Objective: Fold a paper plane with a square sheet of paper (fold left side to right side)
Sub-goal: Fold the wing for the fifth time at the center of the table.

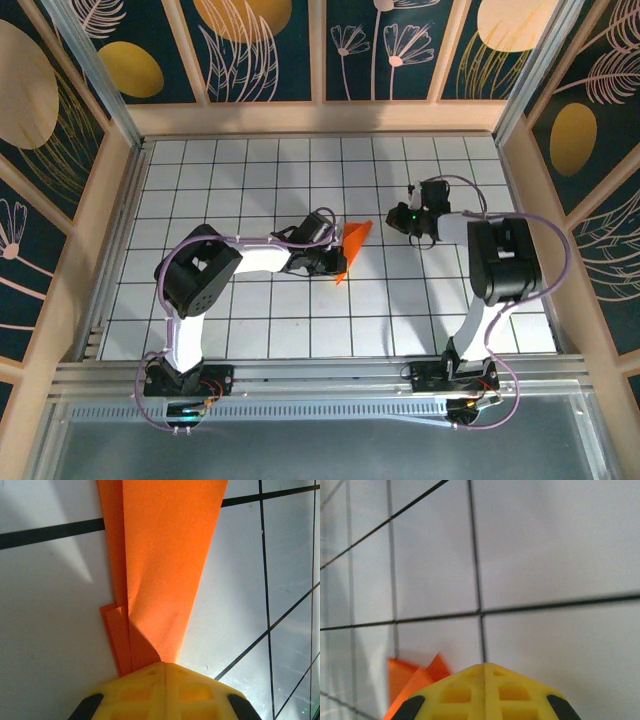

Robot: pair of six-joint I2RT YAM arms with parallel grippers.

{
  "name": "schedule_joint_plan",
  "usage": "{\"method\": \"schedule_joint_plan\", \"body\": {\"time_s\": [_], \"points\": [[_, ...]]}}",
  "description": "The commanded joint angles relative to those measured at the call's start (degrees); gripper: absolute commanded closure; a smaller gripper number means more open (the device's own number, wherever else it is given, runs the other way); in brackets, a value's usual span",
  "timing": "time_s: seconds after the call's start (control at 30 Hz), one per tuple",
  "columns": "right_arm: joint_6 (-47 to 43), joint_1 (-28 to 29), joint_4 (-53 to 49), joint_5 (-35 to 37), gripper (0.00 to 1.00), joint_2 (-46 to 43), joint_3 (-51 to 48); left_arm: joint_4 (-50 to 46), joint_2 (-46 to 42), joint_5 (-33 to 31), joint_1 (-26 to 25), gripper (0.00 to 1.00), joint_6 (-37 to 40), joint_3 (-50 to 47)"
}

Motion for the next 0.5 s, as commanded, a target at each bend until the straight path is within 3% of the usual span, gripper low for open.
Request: {"method": "schedule_joint_plan", "body": {"time_s": [0.0,0.23,0.47], "points": [[4.99,4.42,1.01,-2.88,1.00,-5.30,-5.28,-10.37,2.37,-6.11,0.65,1.00,0.42,-3.37],[13.16,12.51,6.61,-2.81,1.00,-8.77,-10.94,-10.46,2.38,-6.37,0.65,1.00,0.57,-3.25],[14.60,15.90,8.67,-4.90,1.00,-3.23,-7.76,-10.46,2.35,-6.46,0.67,1.00,0.51,-3.23]]}}
